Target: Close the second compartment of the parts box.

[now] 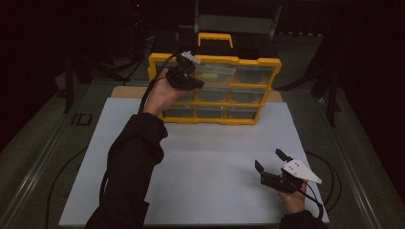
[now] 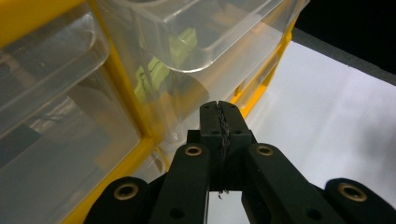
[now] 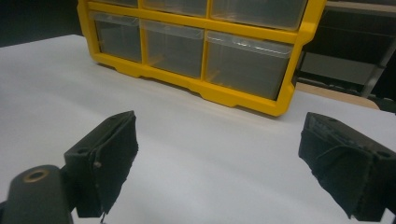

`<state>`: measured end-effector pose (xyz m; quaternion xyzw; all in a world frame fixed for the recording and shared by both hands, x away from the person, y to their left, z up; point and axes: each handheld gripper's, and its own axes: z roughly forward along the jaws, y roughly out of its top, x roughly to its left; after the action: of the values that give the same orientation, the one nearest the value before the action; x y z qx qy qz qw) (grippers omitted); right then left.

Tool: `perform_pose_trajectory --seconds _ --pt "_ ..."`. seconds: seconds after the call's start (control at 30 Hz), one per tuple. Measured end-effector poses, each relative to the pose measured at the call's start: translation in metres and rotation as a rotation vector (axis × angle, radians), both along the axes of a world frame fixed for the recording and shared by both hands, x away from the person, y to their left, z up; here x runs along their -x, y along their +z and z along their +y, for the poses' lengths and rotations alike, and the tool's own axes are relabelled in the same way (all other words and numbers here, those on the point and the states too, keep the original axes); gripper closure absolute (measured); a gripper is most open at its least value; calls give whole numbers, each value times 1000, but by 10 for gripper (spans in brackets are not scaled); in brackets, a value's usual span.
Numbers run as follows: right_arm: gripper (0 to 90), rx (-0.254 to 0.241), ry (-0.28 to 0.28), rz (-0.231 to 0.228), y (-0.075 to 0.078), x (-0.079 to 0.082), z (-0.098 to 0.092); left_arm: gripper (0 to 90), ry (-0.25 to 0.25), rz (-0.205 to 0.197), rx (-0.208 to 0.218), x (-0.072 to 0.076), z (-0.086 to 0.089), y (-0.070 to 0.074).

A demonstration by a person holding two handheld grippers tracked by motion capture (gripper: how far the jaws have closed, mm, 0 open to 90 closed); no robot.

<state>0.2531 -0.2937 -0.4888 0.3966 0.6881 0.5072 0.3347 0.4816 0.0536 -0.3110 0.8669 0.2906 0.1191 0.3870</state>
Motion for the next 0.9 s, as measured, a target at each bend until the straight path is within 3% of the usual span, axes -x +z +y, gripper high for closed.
perform_pose_trajectory --seconds 0.6,0.9 --pt "114 0 0 2 0 0 1 899 97 -40 31 -7 -3 0" --pt "114 4 3 2 -1 -1 1 899 110 -43 42 -9 -6 -1"
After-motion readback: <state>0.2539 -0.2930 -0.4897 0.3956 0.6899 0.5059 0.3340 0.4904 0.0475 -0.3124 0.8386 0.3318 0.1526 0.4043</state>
